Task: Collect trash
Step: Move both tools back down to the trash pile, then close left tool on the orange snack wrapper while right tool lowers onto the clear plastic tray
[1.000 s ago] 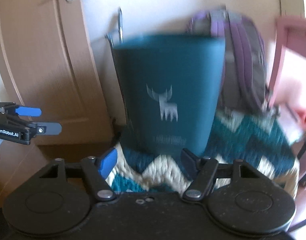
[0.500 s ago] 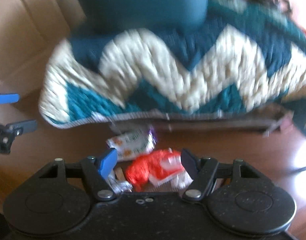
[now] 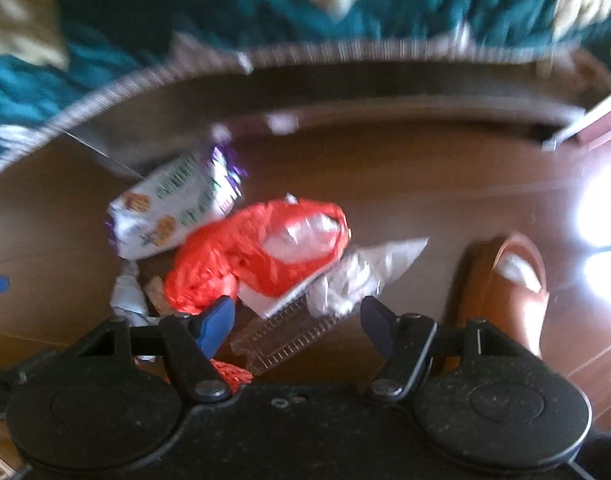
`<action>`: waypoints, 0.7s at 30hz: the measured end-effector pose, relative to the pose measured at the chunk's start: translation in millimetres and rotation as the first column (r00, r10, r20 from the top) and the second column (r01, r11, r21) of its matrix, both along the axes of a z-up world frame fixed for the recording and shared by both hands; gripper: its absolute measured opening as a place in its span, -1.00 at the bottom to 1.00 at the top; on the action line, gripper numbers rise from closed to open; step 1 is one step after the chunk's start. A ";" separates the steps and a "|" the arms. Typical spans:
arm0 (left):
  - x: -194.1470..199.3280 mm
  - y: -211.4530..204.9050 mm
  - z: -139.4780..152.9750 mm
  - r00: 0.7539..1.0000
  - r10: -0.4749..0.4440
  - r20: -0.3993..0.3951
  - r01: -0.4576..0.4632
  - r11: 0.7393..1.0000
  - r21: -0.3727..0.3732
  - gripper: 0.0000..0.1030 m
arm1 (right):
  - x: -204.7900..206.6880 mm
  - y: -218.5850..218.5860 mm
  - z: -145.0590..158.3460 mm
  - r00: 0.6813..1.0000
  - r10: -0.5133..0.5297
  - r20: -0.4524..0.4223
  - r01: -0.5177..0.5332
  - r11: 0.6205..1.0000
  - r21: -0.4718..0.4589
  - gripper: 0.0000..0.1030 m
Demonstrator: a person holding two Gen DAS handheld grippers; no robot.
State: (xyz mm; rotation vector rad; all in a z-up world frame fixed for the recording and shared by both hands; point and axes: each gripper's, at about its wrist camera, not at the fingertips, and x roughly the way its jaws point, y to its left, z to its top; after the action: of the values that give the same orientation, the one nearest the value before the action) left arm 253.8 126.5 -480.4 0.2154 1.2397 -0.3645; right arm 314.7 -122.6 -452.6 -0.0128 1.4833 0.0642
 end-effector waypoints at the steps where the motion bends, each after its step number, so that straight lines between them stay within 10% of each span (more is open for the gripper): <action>1: -1.4 -0.9 -8.4 1.000 0.005 -0.018 -0.006 1.000 -0.008 1.00 | -0.7 -2.0 -12.2 0.999 -0.023 -0.027 0.023 1.000 -0.002 0.34; 14: 3.6 -15.6 -78.4 0.987 0.074 -0.144 -0.084 0.995 -0.062 0.96 | -6.2 4.0 -97.2 0.953 -0.216 -0.213 0.223 0.975 0.008 0.29; 21: 8.2 -23.1 -97.8 0.979 0.064 -0.195 -0.072 0.997 -0.033 0.31 | -6.6 14.0 -114.7 0.953 -0.198 -0.230 0.199 0.980 -0.019 0.29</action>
State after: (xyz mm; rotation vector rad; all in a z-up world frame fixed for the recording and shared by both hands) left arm 262.0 103.4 -578.2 0.1041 1.4265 -0.3572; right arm 308.1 -108.6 -567.3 0.1516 1.7100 -0.0975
